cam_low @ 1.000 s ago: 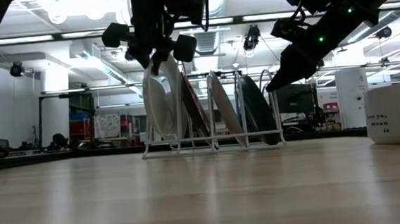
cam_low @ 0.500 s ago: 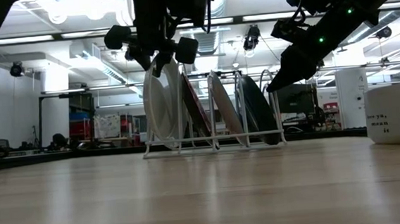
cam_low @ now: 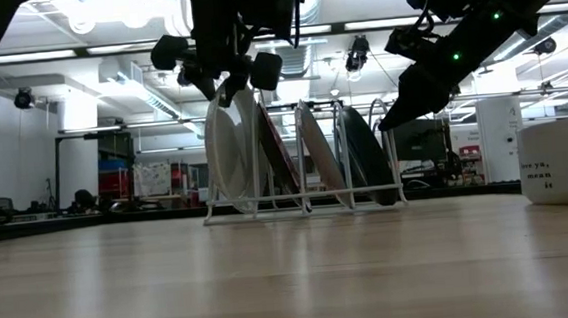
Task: Sort dishes
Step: Put the white plate in the dish rack
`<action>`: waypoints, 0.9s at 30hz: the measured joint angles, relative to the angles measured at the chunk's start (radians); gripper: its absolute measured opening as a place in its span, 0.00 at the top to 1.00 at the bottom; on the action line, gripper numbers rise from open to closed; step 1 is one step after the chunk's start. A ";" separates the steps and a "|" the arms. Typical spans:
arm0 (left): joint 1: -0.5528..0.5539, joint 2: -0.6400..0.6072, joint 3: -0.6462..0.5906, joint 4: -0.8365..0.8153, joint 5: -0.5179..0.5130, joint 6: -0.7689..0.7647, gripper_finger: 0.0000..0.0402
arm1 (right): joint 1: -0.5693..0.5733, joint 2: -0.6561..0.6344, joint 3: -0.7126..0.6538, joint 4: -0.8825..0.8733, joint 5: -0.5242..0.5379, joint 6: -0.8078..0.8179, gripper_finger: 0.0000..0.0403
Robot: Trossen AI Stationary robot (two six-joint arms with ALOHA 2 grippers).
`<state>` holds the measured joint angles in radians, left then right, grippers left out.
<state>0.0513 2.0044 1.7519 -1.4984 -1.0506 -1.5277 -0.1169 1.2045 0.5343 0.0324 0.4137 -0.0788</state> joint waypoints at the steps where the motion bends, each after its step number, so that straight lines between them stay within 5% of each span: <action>1: 0.000 0.000 0.000 0.000 -0.008 0.000 0.74 | 0.000 0.000 0.000 0.000 0.000 0.000 1.00; 15: 0.000 -0.014 0.003 -0.005 -0.016 0.042 0.54 | 0.000 0.000 0.000 0.000 -0.003 0.000 1.00; 27: -0.001 -0.048 0.003 -0.004 0.017 0.146 0.51 | 0.001 0.000 0.000 0.001 -0.004 0.020 1.00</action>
<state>0.0505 1.9560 1.7546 -1.5024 -1.0337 -1.3822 -0.1162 1.2045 0.5343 0.0338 0.4095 -0.0586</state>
